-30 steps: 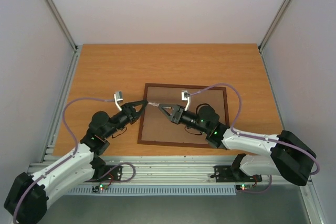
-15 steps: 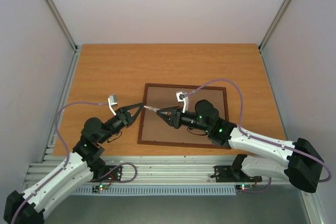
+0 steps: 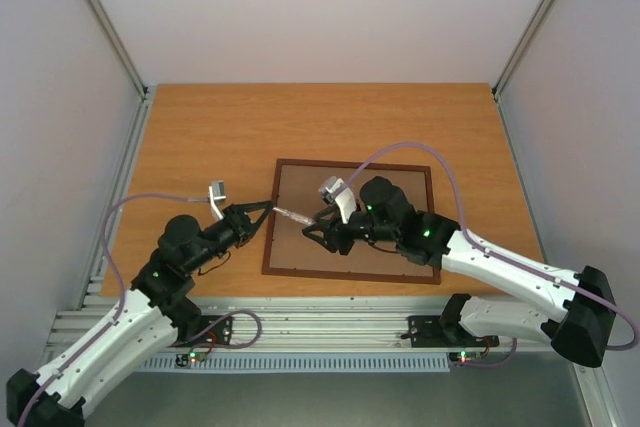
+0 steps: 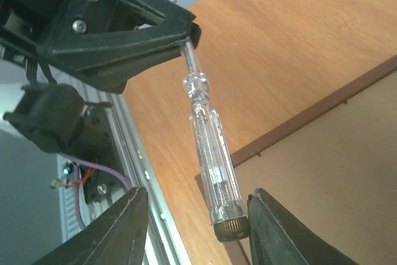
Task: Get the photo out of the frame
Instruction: Adjust the screwdriver.
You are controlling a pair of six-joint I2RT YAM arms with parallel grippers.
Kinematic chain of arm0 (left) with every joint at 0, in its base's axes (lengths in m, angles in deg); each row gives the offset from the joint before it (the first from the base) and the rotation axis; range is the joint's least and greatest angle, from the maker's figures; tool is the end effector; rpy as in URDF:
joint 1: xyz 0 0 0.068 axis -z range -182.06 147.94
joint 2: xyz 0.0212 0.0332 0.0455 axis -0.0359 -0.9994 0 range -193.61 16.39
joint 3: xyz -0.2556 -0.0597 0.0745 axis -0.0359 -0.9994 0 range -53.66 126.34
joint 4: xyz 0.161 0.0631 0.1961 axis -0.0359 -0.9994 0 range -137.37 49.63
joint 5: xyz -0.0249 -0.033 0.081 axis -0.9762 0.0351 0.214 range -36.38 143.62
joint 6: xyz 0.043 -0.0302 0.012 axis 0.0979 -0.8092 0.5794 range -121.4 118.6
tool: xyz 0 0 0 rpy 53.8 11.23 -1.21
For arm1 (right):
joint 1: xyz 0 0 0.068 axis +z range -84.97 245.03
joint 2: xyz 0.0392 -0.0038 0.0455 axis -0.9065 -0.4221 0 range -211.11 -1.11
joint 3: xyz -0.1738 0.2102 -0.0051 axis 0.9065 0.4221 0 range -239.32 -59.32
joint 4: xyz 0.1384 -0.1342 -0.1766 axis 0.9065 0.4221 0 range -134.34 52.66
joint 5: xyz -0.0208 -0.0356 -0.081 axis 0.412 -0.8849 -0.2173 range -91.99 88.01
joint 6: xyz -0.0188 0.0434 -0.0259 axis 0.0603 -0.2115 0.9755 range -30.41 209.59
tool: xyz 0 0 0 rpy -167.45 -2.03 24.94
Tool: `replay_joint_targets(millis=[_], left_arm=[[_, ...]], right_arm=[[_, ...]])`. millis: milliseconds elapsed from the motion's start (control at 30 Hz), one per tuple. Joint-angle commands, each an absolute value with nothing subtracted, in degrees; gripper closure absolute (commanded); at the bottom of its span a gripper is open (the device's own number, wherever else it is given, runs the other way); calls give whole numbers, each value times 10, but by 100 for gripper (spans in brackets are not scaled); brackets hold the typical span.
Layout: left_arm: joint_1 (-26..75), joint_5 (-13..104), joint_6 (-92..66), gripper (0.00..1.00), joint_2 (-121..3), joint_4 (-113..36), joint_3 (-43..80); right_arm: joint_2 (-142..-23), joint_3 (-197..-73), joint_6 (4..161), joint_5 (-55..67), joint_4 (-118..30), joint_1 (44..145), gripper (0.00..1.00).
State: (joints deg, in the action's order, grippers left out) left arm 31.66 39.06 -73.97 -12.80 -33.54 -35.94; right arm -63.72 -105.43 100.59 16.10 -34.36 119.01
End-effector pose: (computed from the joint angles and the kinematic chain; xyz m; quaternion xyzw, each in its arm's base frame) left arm 0.1196 -0.0904 0.2436 -0.1615 0.7162 -0.5940 0.3288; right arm 0.1362 0.2063 0.2878 -0.5208 0.6639 0.3147 0.4347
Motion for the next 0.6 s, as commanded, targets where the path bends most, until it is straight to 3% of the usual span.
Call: replay_joint_targets(millis=[0, 300, 567], left_arm=[[312, 401, -708, 100, -139, -434, -330], [312, 395, -680, 100, -153, -487, -296], [312, 387, -685, 100, -172, -483, -294]], right_arm=[[-643, -1113, 1177, 180, -244, 1193, 54], [-721, -1193, 1270, 166, -168, 1199, 54], [-796, -1216, 1302, 79, -164, 1229, 56]])
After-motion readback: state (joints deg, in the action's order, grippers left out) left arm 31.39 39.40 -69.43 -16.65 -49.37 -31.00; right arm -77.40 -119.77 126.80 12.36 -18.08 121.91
